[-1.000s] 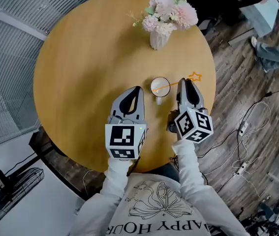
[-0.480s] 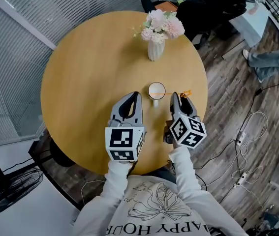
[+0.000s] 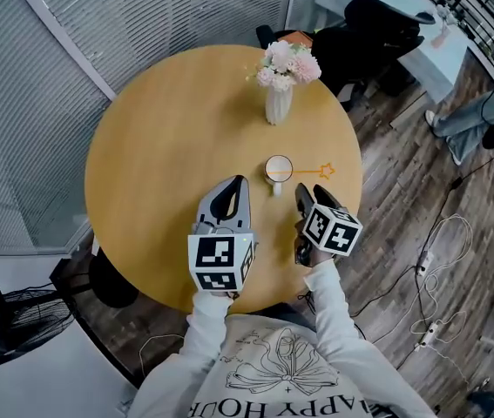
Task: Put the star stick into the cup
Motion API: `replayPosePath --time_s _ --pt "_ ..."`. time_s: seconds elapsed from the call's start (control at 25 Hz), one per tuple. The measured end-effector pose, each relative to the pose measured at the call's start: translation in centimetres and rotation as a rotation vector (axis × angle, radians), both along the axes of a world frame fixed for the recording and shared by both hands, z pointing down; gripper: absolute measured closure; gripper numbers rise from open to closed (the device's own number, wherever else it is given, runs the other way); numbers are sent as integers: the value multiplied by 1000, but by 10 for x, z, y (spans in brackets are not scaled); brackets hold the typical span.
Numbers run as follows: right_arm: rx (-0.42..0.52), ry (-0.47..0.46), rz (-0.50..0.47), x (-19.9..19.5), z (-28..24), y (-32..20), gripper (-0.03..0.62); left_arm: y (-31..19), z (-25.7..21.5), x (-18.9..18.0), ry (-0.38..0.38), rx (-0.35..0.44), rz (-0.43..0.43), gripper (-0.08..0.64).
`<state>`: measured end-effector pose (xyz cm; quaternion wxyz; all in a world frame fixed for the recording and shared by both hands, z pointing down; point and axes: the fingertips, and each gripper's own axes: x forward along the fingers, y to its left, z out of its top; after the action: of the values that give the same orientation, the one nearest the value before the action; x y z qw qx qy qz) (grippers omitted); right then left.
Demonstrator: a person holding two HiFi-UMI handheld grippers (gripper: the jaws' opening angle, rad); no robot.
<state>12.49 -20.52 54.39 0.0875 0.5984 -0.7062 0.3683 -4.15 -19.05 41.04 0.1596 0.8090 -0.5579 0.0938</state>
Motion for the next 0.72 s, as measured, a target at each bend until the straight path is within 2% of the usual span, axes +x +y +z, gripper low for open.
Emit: replayPosePath --time_s 0.08,0.16,0.24,0.32,0.36,0.44,0.56,0.72 --pt "39 -5 -4 -4 -12 9 397 4 -7 -3 -1 16 -6 554" --pt "117 3 -9 -7 -36 14 413 7 -16 -4 -1 38 -14 554" --pt "223 33 -10 -7 -68 15 477 10 -27 -5 -3 63 -22 554" --pt "341 78 -16 -7 -106 17 493 13 -40 -6 -6 92 -33 554" --pt "396 103 -16 -7 -125 19 521 15 -47 -8 -9 107 -39 554" --pt "487 141 -16 -7 -160 25 528 19 -59 -10 -13 135 -50 554" --pt "577 157 -16 -8 -196 33 528 26 -74 -11 -15 169 -61 554" --pt "640 151 -17 -8 -220 44 528 37 -89 -12 -16 205 -72 554"
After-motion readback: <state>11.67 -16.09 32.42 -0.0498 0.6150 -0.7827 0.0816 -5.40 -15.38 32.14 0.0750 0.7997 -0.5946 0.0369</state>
